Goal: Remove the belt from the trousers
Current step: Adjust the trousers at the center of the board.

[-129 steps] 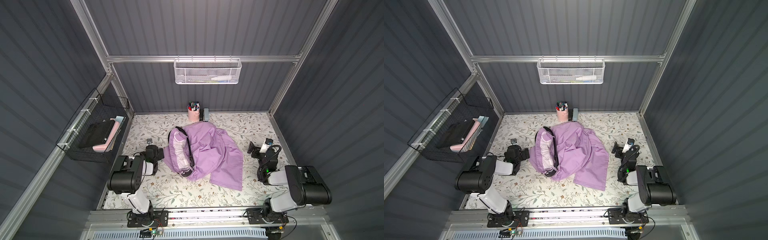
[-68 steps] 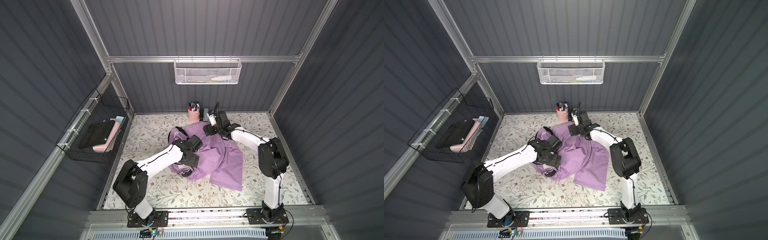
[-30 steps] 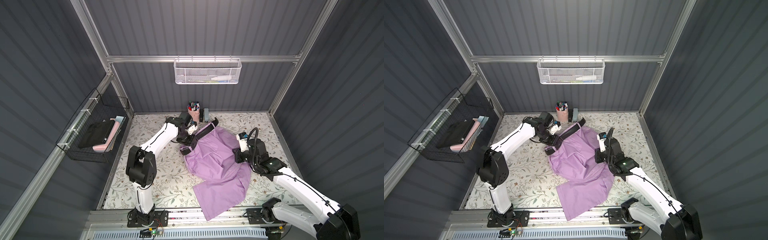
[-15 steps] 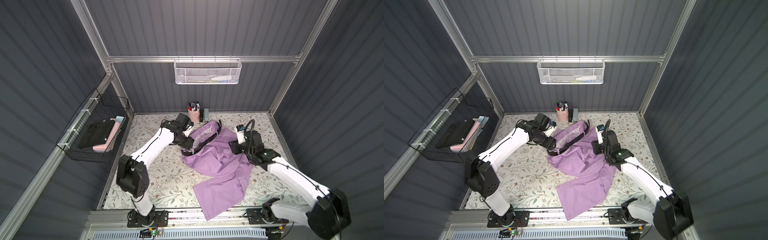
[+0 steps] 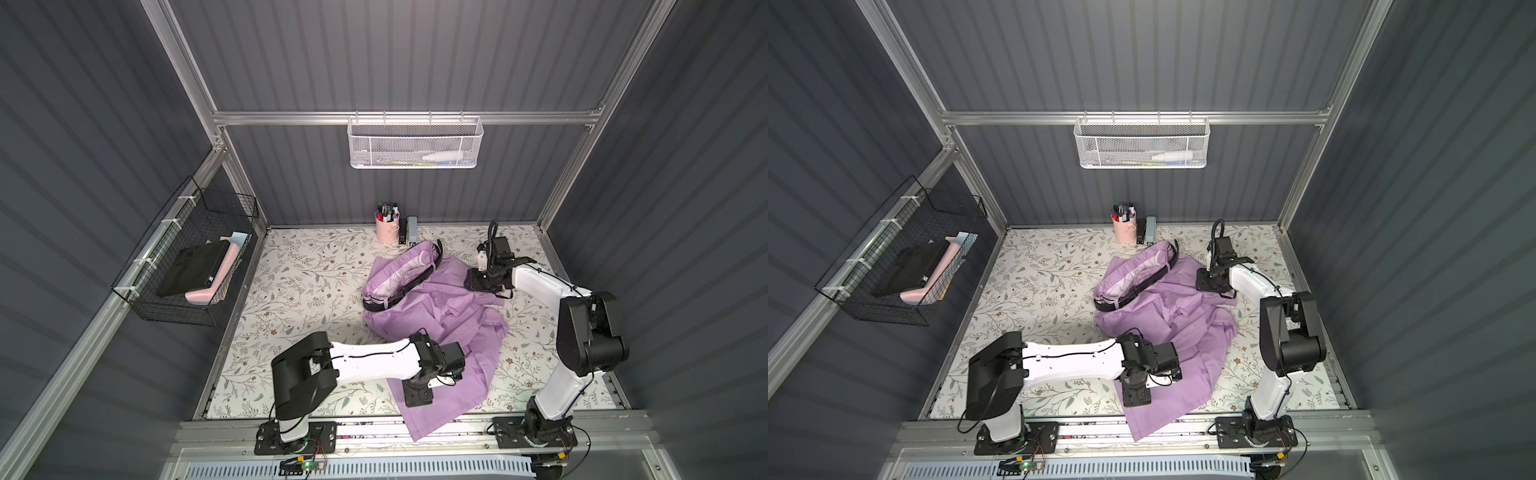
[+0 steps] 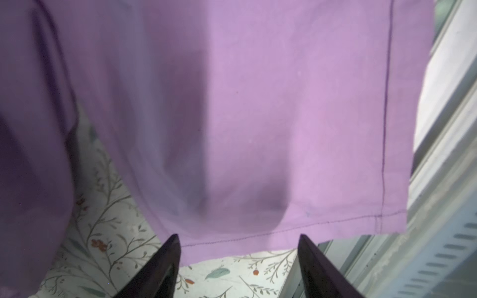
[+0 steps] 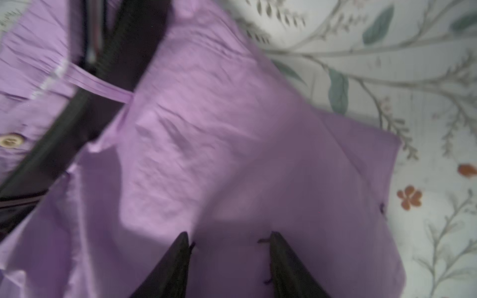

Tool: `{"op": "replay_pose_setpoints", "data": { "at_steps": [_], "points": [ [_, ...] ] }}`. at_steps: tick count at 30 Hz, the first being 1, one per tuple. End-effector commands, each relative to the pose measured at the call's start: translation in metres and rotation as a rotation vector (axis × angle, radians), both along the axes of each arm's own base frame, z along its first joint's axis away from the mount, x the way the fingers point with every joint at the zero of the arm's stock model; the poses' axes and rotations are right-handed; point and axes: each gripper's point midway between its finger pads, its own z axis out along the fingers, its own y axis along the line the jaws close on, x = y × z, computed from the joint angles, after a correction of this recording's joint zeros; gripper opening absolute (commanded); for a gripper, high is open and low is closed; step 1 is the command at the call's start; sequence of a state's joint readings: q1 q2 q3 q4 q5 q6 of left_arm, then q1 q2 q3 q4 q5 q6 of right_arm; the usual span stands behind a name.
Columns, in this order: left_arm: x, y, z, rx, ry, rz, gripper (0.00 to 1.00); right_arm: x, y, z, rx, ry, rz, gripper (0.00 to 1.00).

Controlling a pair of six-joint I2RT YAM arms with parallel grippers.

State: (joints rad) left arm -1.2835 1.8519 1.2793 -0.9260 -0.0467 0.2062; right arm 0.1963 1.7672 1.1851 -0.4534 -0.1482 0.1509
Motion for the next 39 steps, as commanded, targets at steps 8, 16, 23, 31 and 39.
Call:
{"op": "replay_pose_setpoints", "data": {
  "at_steps": [8,16,23,31,39],
  "points": [
    [0.065,0.028,-0.014,0.067,-0.026,0.133,0.59,-0.082,0.002,-0.036,-0.009,0.192,0.001,0.48],
    [0.118,0.079,-0.041,0.122,-0.054,0.253,0.62,-0.141,0.028,-0.056,-0.074,0.253,0.078,0.44],
    [0.174,0.102,-0.048,0.094,-0.057,0.432,0.62,-0.146,0.065,-0.031,-0.056,0.197,0.234,0.42],
    [0.259,0.108,0.013,-0.123,-0.143,0.597,0.64,-0.123,0.112,0.036,-0.089,-0.029,0.485,0.45],
    [0.273,0.119,0.082,-0.35,-0.18,0.675,0.68,-0.023,0.134,0.165,-0.177,-0.666,0.516,0.43]
  ]
}}
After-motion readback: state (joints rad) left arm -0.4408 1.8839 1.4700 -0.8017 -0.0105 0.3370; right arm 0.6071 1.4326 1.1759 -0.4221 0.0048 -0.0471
